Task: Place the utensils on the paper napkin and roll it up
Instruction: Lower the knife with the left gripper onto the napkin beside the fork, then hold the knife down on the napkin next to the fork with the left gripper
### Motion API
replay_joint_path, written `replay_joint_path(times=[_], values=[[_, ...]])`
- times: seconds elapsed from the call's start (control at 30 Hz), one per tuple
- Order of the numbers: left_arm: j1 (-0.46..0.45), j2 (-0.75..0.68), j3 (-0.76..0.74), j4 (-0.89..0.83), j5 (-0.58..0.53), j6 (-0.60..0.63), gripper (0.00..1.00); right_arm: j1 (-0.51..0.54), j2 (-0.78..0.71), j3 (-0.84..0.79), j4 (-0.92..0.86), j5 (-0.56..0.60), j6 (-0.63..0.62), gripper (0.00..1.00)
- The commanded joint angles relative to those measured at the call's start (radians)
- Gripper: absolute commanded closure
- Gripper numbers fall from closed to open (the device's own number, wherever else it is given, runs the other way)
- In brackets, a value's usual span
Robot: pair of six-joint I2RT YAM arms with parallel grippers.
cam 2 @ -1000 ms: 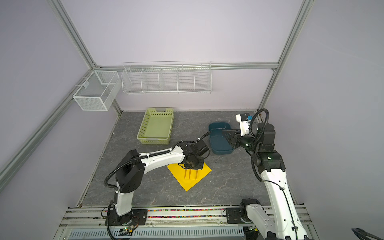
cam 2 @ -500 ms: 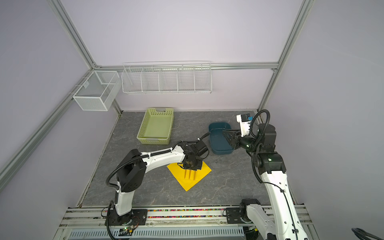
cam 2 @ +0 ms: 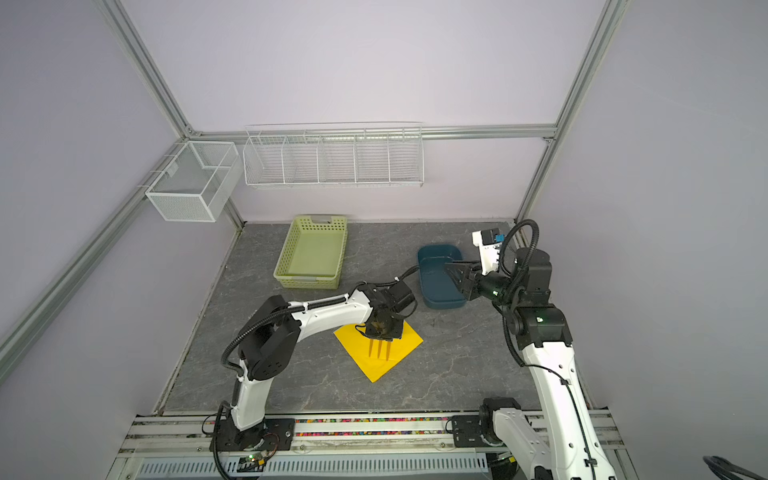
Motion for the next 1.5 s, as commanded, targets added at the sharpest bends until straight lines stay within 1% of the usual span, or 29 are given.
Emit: replay_joint_path(times=[0.0,0.67,1.0,1.27,1.47], values=[[0.007,0.022,0.018,-0.006,0.006,-0.012,0.98,-0.003,-0.010,0.011,-0.006,-0.004,-0.031,0.67],[0.013,0.032,0.049,-0.036,-0.041,-0.021,0.97,-0.002,-0.012,0.027,-0.021,-0.010,-0.040,0.67],[0.016,0.043,0.046,-0.036,-0.033,-0.021,0.96,-0.003,-0.013,0.027,-0.021,-0.015,-0.043,0.67],[0.016,0.048,0.039,-0.033,-0.025,-0.023,0.92,-0.003,-0.017,0.027,-0.023,-0.017,-0.043,0.67],[0.016,0.042,0.023,-0.027,-0.023,-0.027,0.92,-0.003,-0.019,0.030,-0.027,-0.018,-0.046,0.67]])
